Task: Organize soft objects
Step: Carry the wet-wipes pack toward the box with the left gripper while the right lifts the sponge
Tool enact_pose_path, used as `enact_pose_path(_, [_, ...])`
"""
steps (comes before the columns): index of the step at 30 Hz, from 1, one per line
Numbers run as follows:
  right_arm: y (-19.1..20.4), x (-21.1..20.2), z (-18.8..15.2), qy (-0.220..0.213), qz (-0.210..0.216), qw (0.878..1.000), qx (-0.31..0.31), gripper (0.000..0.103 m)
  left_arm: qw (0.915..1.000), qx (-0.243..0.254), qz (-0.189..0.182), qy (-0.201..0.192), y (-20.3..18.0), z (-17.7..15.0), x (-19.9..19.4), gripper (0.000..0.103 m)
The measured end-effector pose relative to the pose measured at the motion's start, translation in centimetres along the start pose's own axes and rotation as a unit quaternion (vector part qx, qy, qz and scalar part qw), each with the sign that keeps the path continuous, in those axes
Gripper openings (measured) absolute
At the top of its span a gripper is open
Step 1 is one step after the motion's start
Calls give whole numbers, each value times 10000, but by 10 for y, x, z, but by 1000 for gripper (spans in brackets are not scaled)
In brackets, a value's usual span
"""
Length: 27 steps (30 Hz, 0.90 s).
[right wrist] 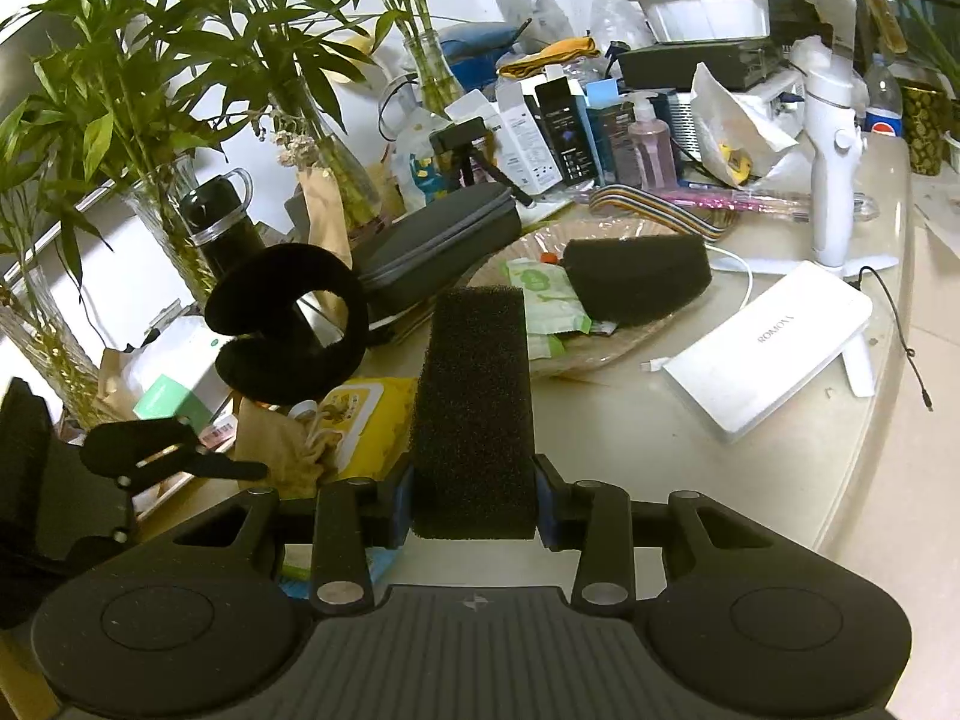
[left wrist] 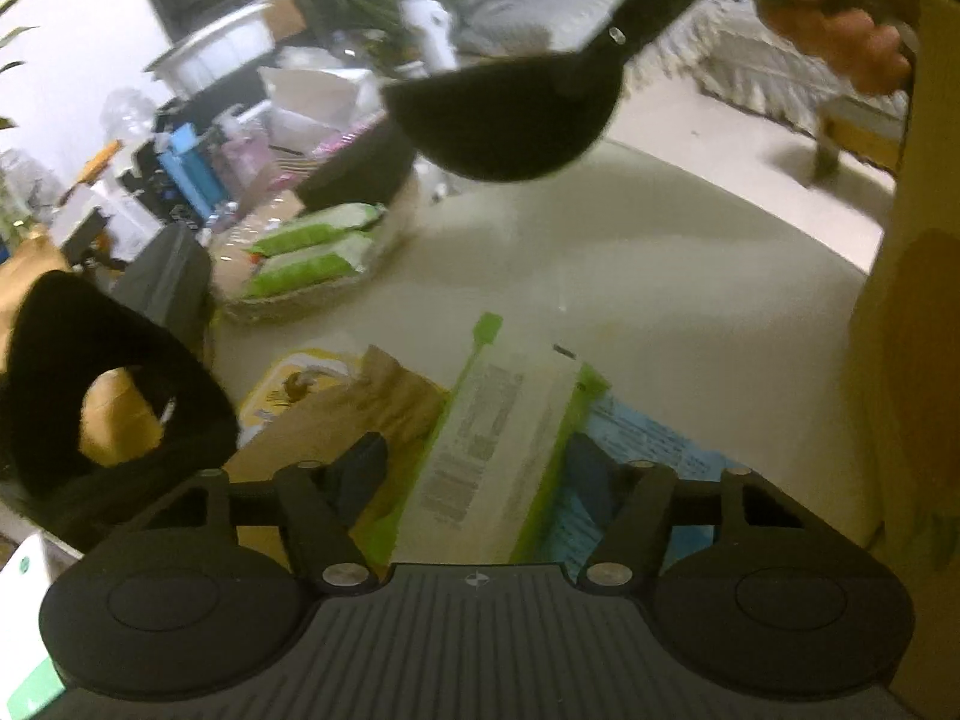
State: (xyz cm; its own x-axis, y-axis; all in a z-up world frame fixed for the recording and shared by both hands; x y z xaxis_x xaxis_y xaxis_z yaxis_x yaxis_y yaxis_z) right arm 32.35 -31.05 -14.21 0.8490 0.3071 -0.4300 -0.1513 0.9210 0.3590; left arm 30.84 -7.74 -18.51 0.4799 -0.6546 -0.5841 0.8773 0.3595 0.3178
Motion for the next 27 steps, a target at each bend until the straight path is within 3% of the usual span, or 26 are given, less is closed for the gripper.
enact_pose_path(4, [0,1,0,-6,30,10000,-2,42,9996,203,-143,135,-4,-2,6,57])
enact_pose_path(13, [3,1,-1,27,78,10000,-22,42,9992,-151,-271,262,0,1,3,49])
enact_pose_path(27, [7,1,-3,53,74,9998,-170,42,9939,-1056,252,205,16,17,-41,49])
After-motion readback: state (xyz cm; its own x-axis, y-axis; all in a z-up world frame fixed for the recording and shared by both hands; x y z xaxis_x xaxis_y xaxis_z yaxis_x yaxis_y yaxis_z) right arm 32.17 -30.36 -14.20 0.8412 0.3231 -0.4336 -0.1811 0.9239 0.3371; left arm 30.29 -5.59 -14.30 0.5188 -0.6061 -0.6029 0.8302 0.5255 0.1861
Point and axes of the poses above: each gripper's, at about its wrist camera, not at the fingertips, and x roughly the way its jaws point, y to its left, z to its top, the point moved 5 cm from there along x, roughly the way its jaws point, and after that the axes turned 11 degrees about -y, right-handed, at the moved point
